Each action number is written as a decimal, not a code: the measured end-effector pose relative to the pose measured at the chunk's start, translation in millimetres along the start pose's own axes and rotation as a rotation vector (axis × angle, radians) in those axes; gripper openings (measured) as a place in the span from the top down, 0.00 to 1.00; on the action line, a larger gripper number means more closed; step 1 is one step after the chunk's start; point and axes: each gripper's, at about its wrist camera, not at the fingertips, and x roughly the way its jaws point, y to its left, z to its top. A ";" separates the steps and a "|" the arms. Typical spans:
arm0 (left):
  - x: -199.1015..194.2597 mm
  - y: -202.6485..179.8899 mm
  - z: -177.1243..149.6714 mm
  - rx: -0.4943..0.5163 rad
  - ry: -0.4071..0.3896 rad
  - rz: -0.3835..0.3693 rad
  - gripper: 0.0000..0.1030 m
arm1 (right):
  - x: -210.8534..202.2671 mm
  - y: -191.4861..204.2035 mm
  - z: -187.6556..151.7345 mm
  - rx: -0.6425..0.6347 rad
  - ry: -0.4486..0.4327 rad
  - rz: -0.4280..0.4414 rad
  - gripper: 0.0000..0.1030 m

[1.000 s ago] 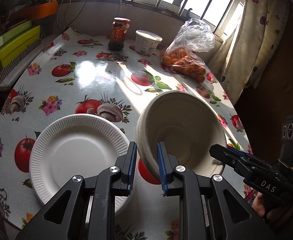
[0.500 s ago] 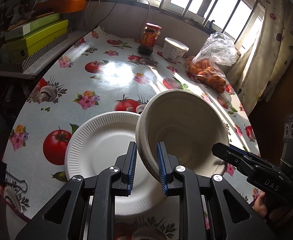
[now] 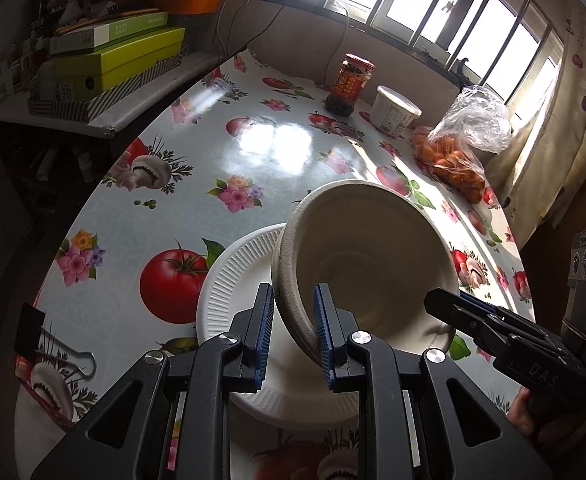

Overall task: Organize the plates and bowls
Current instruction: 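Lower the nested bowls onto the white plate stack with both tools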

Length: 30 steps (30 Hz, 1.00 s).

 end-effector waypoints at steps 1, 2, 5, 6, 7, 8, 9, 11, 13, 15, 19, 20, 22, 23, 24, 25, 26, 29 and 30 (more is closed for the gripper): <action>0.3 1.3 0.3 -0.002 0.000 0.004 0.79 | 2.5 0.8 0.4 -0.002 0.005 0.002 0.73; 0.8 2.5 0.3 -0.003 0.001 0.007 0.79 | 4.6 1.2 0.6 -0.002 0.009 0.002 0.73; 1.4 6.4 0.1 -0.009 0.004 0.014 0.79 | 11.3 2.5 1.3 0.000 0.019 0.010 0.73; 1.8 8.1 0.1 -0.012 0.006 0.016 0.79 | 12.6 3.0 1.2 0.000 0.022 0.012 0.73; 2.3 9.4 -0.1 -0.013 0.008 0.020 0.79 | 14.0 3.6 1.2 0.000 0.023 0.014 0.73; 2.9 10.5 -0.3 -0.014 0.009 0.024 0.79 | 15.8 4.3 1.5 -0.001 0.025 0.016 0.73; 3.5 11.7 -0.6 -0.018 0.012 0.026 0.79 | 17.2 4.5 1.5 0.000 0.027 0.017 0.73; 4.9 12.5 -1.5 -0.018 0.016 0.030 0.79 | 19.9 4.4 1.5 0.000 0.030 0.016 0.73; 6.7 13.0 -2.0 -0.021 0.021 0.032 0.79 | 21.6 4.1 1.5 0.001 0.035 0.017 0.73; 8.7 13.6 -2.5 -0.024 0.025 0.030 0.79 | 22.1 4.1 1.7 0.001 0.036 0.016 0.72; 11.2 12.9 -3.4 -0.025 0.029 0.030 0.79 | 23.3 2.4 1.6 0.002 0.038 0.013 0.71; 11.4 12.9 -3.4 -0.025 0.028 0.030 0.79 | 23.3 2.0 1.3 0.003 0.037 0.014 0.71; 12.1 13.4 -3.3 -0.031 0.027 0.025 0.79 | 23.2 1.5 1.5 0.003 0.037 0.015 0.71; 12.5 13.6 -3.5 -0.031 0.027 0.024 0.79 | 23.3 1.2 1.4 0.004 0.036 0.016 0.71; 12.9 13.9 -3.6 -0.032 0.027 0.024 0.79 | 23.5 1.5 1.4 0.002 0.037 0.014 0.71; 12.4 13.9 -3.1 -0.032 0.028 0.025 0.79 | 23.0 1.4 1.7 0.001 0.038 0.014 0.71; 12.6 14.2 -3.3 -0.033 0.027 0.025 0.79 | 23.1 1.0 1.5 0.001 0.037 0.014 0.71; 14.5 14.9 -4.2 -0.036 0.037 0.021 0.79 | 25.7 1.3 0.6 0.002 0.044 0.020 0.71; 15.3 14.9 -4.8 -0.034 0.038 0.023 0.79 | 26.3 2.2 0.4 0.000 0.047 0.022 0.71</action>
